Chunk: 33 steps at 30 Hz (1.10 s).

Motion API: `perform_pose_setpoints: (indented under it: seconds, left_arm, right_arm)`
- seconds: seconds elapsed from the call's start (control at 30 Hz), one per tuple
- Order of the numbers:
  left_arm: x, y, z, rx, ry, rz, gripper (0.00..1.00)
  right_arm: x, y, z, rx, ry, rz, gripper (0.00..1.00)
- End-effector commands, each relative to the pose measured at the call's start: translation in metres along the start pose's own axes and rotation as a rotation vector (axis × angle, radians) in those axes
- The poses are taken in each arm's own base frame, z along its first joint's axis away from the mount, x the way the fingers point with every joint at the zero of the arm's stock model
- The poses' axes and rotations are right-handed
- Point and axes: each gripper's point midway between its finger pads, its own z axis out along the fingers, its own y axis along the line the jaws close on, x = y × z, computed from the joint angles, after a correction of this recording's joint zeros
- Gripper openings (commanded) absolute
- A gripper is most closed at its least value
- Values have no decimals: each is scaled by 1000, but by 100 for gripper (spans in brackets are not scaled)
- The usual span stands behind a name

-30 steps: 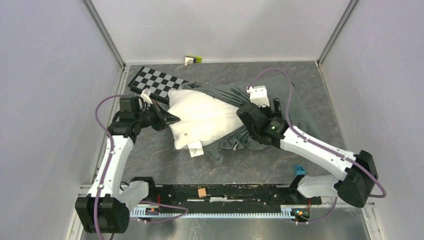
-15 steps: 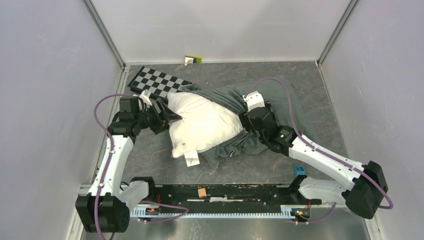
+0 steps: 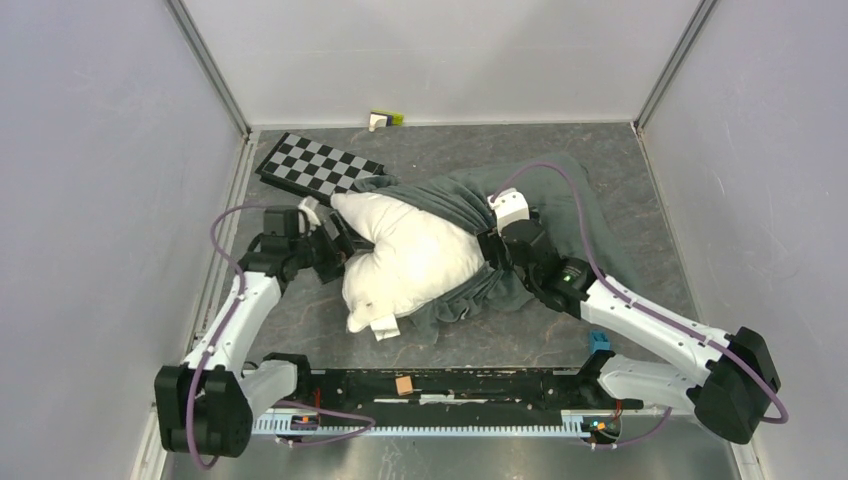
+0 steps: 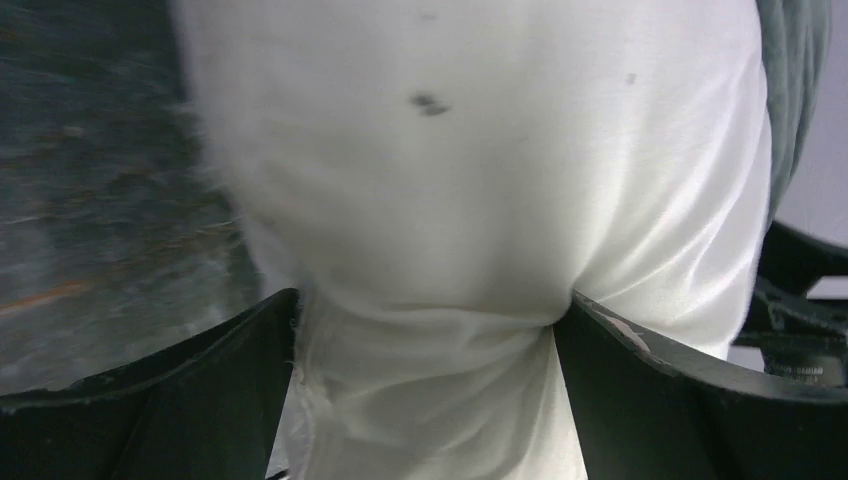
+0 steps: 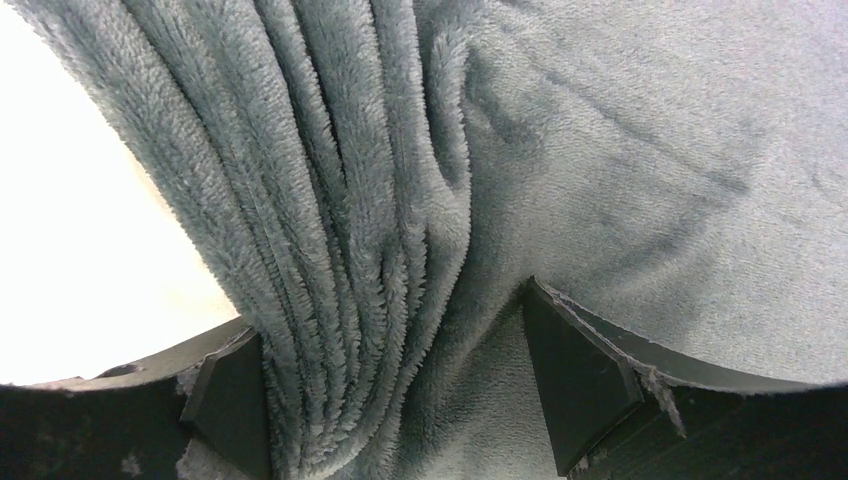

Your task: Remove the pillowcase from the pillow

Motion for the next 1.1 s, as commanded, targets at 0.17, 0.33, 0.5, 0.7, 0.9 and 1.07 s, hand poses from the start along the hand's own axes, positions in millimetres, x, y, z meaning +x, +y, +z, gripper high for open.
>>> perform_pose_setpoints:
  seconds: [0.17, 0.33, 0.5, 0.7, 0.9, 1.07]
  left_arm:
    - [22, -63, 34, 192, 56, 48, 80]
    - [8, -58, 32, 137, -11, 57, 3]
    - [-23, -39, 7, 37, -116, 47, 2]
    - [-63, -14, -33, 44, -209, -24, 2]
    - [-43, -34, -27, 148, -131, 24, 2]
    - [-17, -60, -30, 101, -95, 245, 2]
  right_arm:
    - [9, 24, 0, -140, 12, 6, 81]
    - [16, -20, -8, 81, 43, -15, 82]
    - [18, -106, -42, 554, 59, 18, 92]
    - [21, -140, -55, 624, 31, 92, 93]
    - [-9, -55, -30, 66, -56, 39, 98]
    - [-45, -3, -40, -246, -119, 16, 98]
